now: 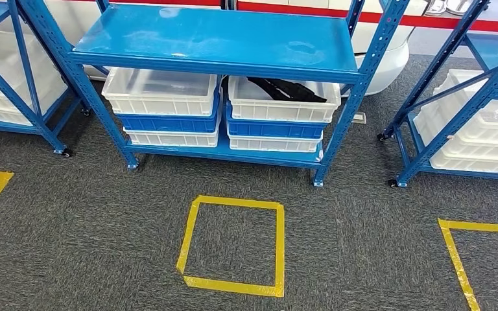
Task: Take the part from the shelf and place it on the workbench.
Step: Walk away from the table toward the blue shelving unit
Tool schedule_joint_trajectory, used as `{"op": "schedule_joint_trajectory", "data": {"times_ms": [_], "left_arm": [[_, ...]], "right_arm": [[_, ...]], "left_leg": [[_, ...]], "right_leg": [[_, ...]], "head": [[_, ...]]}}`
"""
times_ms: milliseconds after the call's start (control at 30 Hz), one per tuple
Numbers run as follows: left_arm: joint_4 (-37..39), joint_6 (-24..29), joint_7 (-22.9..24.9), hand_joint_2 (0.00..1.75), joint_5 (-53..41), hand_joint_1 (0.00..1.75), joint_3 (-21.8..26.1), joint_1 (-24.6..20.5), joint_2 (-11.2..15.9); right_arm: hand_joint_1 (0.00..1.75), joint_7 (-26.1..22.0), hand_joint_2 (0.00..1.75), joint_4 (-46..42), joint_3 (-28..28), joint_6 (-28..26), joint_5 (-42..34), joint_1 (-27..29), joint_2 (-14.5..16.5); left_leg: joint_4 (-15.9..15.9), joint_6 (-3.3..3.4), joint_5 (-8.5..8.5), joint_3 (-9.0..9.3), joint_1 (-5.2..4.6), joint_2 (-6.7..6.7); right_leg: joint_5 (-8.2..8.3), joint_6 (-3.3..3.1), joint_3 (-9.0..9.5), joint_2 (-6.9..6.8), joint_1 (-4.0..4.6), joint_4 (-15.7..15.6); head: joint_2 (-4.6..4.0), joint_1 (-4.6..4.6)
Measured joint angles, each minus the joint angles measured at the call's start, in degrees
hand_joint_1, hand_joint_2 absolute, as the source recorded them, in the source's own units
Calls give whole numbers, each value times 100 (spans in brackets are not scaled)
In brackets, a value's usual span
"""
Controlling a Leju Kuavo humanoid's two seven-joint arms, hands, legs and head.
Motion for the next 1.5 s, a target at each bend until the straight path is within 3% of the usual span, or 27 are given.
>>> {"op": "schedule_joint_trajectory", "data": {"times_ms": [67, 133, 200, 233, 300, 367, 400, 500, 567, 667, 700, 733, 767, 833, 867, 933, 1033, 1100, 1200, 1233, 1267, 1300, 1333, 1367, 1433, 1500], "left_arm": [[0, 1, 0, 0, 0, 0, 0, 1, 1], [0, 1, -1, 0, 0, 0, -1, -3, 0], [0, 1, -1, 0, 0, 0, -1, -2, -1], [0, 1, 0, 0, -1, 0, 0, -1, -1], [0, 1, 2, 0, -13, 0, 1, 1, -2], [0, 2, 5, 0, -34, 0, -1, -1, -4], [0, 3, 5, 0, -42, 0, -1, -2, -5], [-1, 6, 4, 0, -51, 0, -2, -4, -4], [-2, 6, 4, 0, -57, 0, -2, -4, -3], [-2, 5, 9, 0, -61, 0, -2, 2, -3], [-2, 5, 13, 0, -62, 0, -2, 5, -3], [-2, 5, 18, 0, -62, 0, -2, 9, -2], [-2, 6, 21, 0, -62, 0, -2, 12, -1], [-2, 8, 26, 0, -62, 0, -2, 15, 4], [-2, 9, 27, 0, -61, 0, -2, 13, 5], [-2, 9, 31, 0, -62, 0, -2, 6, 4], [-2, 9, 56, 0, -62, 0, -1, 5, 3], [-2, 9, 68, 0, -61, 0, 0, 11, 4], [-2, 9, 68, 0, -61, 0, -1, 6, 2], [-2, 8, 68, 0, -61, 0, -1, 7, 2], [-2, 8, 68, 0, -61, 0, 0, 10, 2], [-2, 7, 67, 0, -61, 0, 1, 12, 2], [-2, 7, 67, 0, -61, 0, 1, 15, 1], [-2, 6, 68, 0, -61, 0, 1, 16, -2], [-2, 2, 65, 0, -61, 0, 1, 10, -5], [-1, -2, 62, 0, -61, 0, 1, 6, -8]], "right_arm": [[0, 0, 0, 0, 0, -1, 0, -1, -1], [0, 0, 0, 0, 0, -1, 0, -1, 5], [0, 4, 0, 0, 0, -1, 0, 7, 8], [0, 9, 0, 0, 0, -1, 0, 12, 7], [0, 18, 0, 0, 0, -2, -2, 14, 5], [0, 28, 0, 0, 0, -4, -8, 6, 8], [0, 33, 0, 0, 0, -4, -11, 3, 11], [0, 46, 0, 0, 0, -5, -15, 9, 21], [0, 51, 0, 0, 0, -10, -14, 18, 18], [0, 51, 0, 0, 0, -14, -2, 17, 22], [0, 51, 0, 0, 0, -14, 1, 17, 25], [0, 51, 0, 0, 0, -14, 2, 21, 26], [0, 52, 0, 0, 0, -14, 5, 27, 27], [0, 52, 0, 0, 0, -14, 13, 36, 32], [0, 52, 0, 0, 0, -14, 15, 32, 35], [0, 52, 0, 0, 0, -14, 15, 17, 38], [0, 55, 0, 0, 0, -13, 15, 7, 38], [0, 58, 0, 0, 1, -12, 15, 0, 38], [0, 75, 0, 0, 1, -11, 19, -8, 42], [0, 83, 0, 1, 1, -11, 20, 0, 43], [0, 87, 0, 1, 1, -10, 21, 10, 42], [0, 90, 0, 2, 1, -11, 22, 20, 40], [0, 91, 0, 2, 1, -11, 25, 28, 37], [0, 91, 0, 3, 0, -11, 28, 31, 33], [0, 91, 0, 4, 0, -10, 33, 20, 27], [0, 90, 0, 5, 1, -10, 33, 16, 27]], "left_leg": [[-24, 73, 4, 17, 17, 5], [-24, 121, -18, 22, 6, 13], [-23, 140, -47, 43, -3, 11], [-23, 139, -65, 66, -4, 5], [-23, 118, -109, 129, -4, -7], [-19, 62, -167, 175, -33, -10], [-20, 32, -190, 184, -45, -10], [-30, -55, -234, 220, -34, -3], [248, -114, -382, 126, -20, 12], [1347, -178, -826, -458, 2, 23], [1596, -193, -860, -632, 9, 24], [1636, -201, -771, -710, 17, 26], [1476, -204, -582, -688, 28, 28], [742, -190, -110, -400, 49, 30], [412, -173, 21, -254, 46, 29], [103, -110, 61, -118, 21, 22], [61, 37, 4, -78, -4, 5], [37, 122, -16, -7, -2, -2], [31, 181, -72, 32, -18, -1], [31, 188, -98, 54, -24, -6], [31, 185, -128, 89, -27, -14], [31, 176, -162, 137, -28, -24], [29, 162, -202, 187, -28, -31], [27, 144, -239, 234, -30, -35], [-1, 86, -303, 290, -39, -34], [-1, 14, -309, 343, -49, -29]], "right_leg": [[-194, -6, -206, -12, 3, 415], [-488, -44, -657, -15, 4, 1215], [-570, -14, -990, -15, 3, 1695], [-465, 31, -992, -16, 3, 1597], [-74, 115, -694, -32, 4, 824], [218, 90, -397, -54, 30, 165], [268, 43, -338, -60, 44, 46], [278, -82, -297, -50, 44, 13], [262, -163, -222, -50, -4, -27], [195, -257, -110, -56, -11, -39], [169, -269, -74, -53, -9, -38], [139, -268, -33, -45, -10, -38], [104, -257, 18, -35, -12, -38], [23, -214, 113, -16, -18, -38], [-22, -180, 138, -10, 1, -31], [-72, -100, 176, -1, 25, -34], [-91, 10, 244, -1, 21, 18], [-232, 21, 56, -14, 12, 343], [-599, -21, -643, -20, 11, 1414], [-630, -3, -825, -20, 11, 1620], [-553, 36, -896, -20, 11, 1599], [-376, 86, -853, -22, 11, 1347], [-128, 130, -726, -28, 16, 931], [80, 129, -604, -41, 24, 546], [239, 23, -447, -71, 65, 85], [213, -117, -420, -77, 87, 14]], "head": [[0, 15], [0, 26], [0, 28], [0, 28], [0, 33], [0, 30], [0, 26], [0, 24], [0, 6], [0, -18], [0, -16], [0, -18], [0, -19], [0, -22], [0, -26], [0, -32], [0, -28], [0, -14], [0, 5], [0, 5], [0, 9], [0, 11], [0, 15], [0, 15], [0, 12], [0, 6]]}}
